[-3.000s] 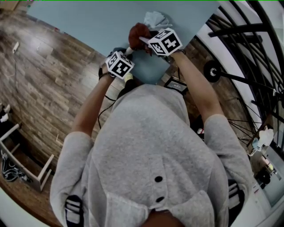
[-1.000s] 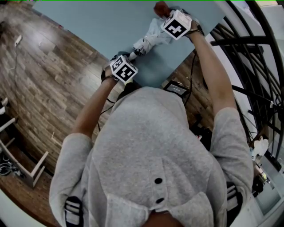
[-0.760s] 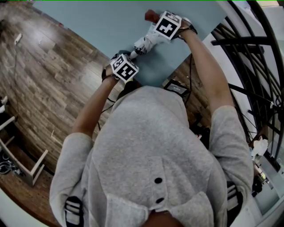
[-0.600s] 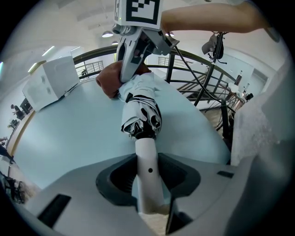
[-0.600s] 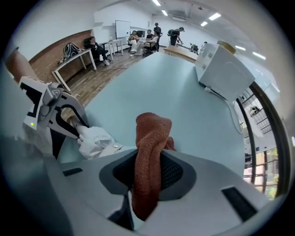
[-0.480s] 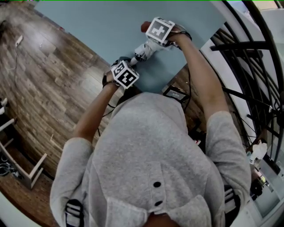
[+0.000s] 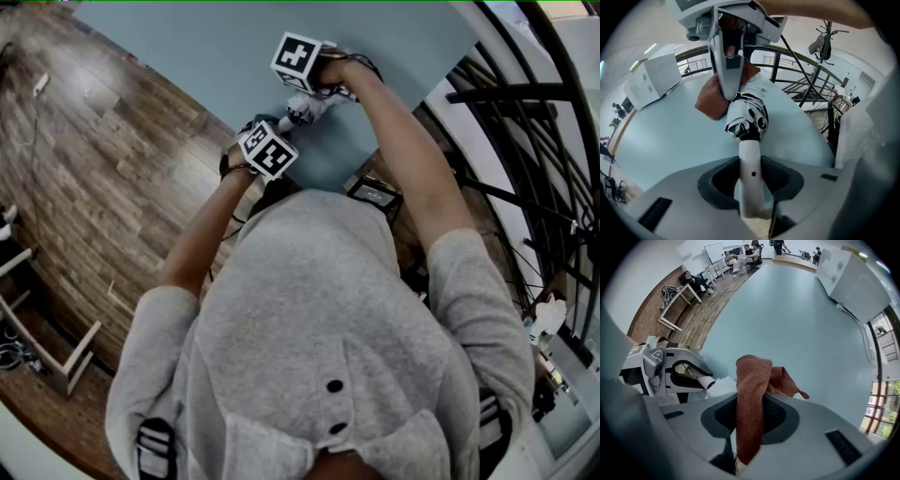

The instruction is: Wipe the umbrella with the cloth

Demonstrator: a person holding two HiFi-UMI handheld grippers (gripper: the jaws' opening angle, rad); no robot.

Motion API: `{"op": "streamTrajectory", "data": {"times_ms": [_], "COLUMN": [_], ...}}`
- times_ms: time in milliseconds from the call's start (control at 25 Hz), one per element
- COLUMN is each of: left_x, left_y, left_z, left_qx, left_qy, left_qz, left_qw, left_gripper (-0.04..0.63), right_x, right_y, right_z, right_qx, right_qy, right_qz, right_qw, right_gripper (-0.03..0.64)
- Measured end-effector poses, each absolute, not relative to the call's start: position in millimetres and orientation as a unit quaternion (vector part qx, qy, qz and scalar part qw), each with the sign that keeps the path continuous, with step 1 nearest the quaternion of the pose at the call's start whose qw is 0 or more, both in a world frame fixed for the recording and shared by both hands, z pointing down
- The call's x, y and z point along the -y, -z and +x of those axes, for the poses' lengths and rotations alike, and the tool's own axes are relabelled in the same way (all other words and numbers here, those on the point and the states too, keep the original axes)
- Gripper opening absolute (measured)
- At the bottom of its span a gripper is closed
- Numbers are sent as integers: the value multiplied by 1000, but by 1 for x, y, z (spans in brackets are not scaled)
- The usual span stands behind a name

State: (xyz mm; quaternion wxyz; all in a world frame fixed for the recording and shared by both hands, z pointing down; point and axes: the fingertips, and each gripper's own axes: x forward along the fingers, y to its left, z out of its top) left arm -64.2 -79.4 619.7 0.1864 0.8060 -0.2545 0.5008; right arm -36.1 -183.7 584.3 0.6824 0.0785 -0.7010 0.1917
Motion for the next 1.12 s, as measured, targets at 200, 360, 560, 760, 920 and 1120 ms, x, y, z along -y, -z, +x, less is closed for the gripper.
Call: {"op": "streamTrajectory", "data": {"times_ms": [200, 360, 560, 760, 920, 1120], "left_x": [81, 82, 83, 82, 81, 85], "left_y": [-620, -620, -620, -621, -622, -624], "left_z": [-64, -65, -66, -68, -67, -67], "left_qx": [260, 264, 266, 264, 260, 258], "left_qy": [-499, -495, -498, -499, -502, -505], "left_qz": [803, 803, 802, 802, 801, 802], "left_qw": [199, 202, 198, 197, 196, 188], "left_gripper": [152, 152, 153, 153, 152, 152], "right_x": [157, 144, 124, 111, 108, 126], "right_y": [-583, -580, -569, -561, -557, -556], "right_z": [-61, -71, -69, -58, -44, -16], "right_qx": [716, 729, 746, 755, 772, 797], "right_qy": [-279, -309, -364, -426, -443, -453], "right_qz": [52, 42, 22, 9, 14, 71], "right_qw": [638, 610, 557, 499, 456, 392], "right_gripper": [106, 106, 104, 104, 103, 101]}}
